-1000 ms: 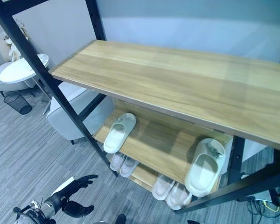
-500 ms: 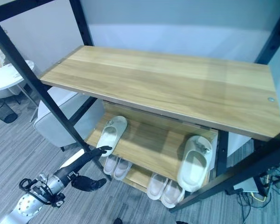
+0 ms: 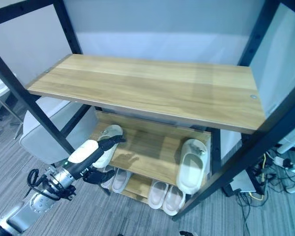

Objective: Arrange the slippers neatly on the shoe rack.

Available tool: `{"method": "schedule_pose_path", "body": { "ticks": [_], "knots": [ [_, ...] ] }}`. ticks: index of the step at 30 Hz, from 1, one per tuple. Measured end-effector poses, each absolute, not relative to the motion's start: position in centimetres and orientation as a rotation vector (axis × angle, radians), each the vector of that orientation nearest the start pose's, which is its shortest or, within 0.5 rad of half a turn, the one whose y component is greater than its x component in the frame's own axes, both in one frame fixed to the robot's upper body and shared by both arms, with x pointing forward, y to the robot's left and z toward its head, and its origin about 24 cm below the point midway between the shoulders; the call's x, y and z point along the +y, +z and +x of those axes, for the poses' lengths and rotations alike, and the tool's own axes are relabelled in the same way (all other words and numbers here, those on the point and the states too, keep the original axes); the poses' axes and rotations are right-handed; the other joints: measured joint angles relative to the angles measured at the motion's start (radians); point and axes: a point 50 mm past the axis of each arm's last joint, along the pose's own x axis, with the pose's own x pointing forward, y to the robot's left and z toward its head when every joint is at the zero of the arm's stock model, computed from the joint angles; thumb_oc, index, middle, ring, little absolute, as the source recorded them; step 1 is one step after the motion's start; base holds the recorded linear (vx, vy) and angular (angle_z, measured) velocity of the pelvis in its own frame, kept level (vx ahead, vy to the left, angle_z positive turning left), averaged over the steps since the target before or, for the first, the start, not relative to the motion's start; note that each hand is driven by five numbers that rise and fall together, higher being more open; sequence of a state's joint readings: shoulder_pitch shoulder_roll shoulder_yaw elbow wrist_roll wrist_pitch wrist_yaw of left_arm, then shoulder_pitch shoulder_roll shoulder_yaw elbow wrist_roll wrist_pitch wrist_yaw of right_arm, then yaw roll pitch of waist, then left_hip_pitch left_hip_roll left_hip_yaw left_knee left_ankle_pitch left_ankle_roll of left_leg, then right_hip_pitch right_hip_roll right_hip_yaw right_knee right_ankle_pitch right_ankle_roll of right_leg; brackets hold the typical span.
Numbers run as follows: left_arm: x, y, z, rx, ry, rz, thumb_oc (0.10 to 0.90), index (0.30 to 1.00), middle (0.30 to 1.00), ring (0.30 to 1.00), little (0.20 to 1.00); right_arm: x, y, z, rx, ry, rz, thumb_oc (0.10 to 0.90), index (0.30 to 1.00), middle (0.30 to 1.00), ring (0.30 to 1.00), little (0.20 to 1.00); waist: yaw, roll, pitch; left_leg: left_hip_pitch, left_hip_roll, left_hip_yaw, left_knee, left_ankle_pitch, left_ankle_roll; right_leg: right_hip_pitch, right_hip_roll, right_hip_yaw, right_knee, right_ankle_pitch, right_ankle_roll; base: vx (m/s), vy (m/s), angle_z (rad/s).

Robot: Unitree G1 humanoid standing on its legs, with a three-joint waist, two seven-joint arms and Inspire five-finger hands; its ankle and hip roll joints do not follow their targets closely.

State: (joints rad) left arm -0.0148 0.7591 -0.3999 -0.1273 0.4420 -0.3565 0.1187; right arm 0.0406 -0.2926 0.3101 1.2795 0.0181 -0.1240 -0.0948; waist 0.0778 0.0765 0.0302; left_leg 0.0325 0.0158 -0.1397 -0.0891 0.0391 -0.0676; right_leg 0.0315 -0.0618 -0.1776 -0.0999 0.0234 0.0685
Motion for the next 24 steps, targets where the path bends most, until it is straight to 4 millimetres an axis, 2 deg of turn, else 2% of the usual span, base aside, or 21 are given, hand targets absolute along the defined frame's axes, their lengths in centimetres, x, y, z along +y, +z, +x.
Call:
{"method": "schedule_pose_path", "body": {
  "ticks": [4, 14, 16, 19, 24],
  "knots": [
    [16.4, 7.8, 22.5, -0.492, -0.492, 1.1, 0.8, 0.9, 0.9, 0.9, 0.9, -24.3, -16.1, 7.1, 1.194, 0.023, -0.472, 0.8, 0.9, 0.9, 0.9, 0.9, -0.011, -0.006, -0.015, -0.009, 0.002, 0.025, 0.0, 0.0, 0.0, -0.02, 0.002, 0.021, 0.0, 0.01, -0.007, 0.01, 0.007, -0.19],
    [17.0, 6.9, 24.9, -0.472, -0.461, 1.233, 0.8, 0.9, 0.9, 0.9, 0.9, -22.9, -15.9, 8.4, 1.126, 0.077, -0.465, 0.8, 0.9, 0.9, 0.9, 0.9, -0.041, -0.012, -0.019, -0.034, 0.004, 0.053, 0.0, -0.002, 0.004, -0.06, 0.006, 0.055, 0.0, 0.024, -0.005, 0.02, 0.035, -0.1],
    [16.8, 7.2, 25.2, -0.494, -0.454, 1.261, 0.8, 0.9, 0.9, 0.9, 0.9, -22.3, -15.9, 8.9, 1.104, 0.106, -0.456, 0.8, 0.9, 0.9, 0.9, 0.9, -0.037, -0.024, -0.026, -0.051, 0.005, 0.074, 0.0, -0.002, 0.004, -0.082, 0.008, 0.073, 0.0, 0.036, -0.009, -0.01, 0.042, -0.24],
    [16.6, 7.6, 25.8, -0.524, -0.437, 1.266, 0.8, 0.9, 0.9, 0.9, 0.9, -22.1, -16.0, 8.4, 1.105, 0.106, -0.432, 0.8, 0.9, 0.9, 0.9, 0.9, -0.046, -0.045, -0.022, -0.057, 0.003, 0.087, 0.0, -0.002, 0.005, -0.102, 0.007, 0.091, 0.001, 0.045, -0.011, -0.02, 0.049, -0.2],
    [15.8, 8.4, 26.7, -0.599, -0.388, 1.298, 0.8, 0.9, 0.9, 0.9, 0.9, -21.7, -16.2, 8.8, 1.116, 0.091, -0.41, 0.8, 0.9, 0.9, 0.9, 0.9, -0.042, -0.076, -0.024, -0.076, 0.003, 0.097, 0.0, -0.002, 0.005, -0.12, 0.006, 0.099, 0.001, 0.052, -0.01, 0.01, 0.033, -0.05]
  ]
}}
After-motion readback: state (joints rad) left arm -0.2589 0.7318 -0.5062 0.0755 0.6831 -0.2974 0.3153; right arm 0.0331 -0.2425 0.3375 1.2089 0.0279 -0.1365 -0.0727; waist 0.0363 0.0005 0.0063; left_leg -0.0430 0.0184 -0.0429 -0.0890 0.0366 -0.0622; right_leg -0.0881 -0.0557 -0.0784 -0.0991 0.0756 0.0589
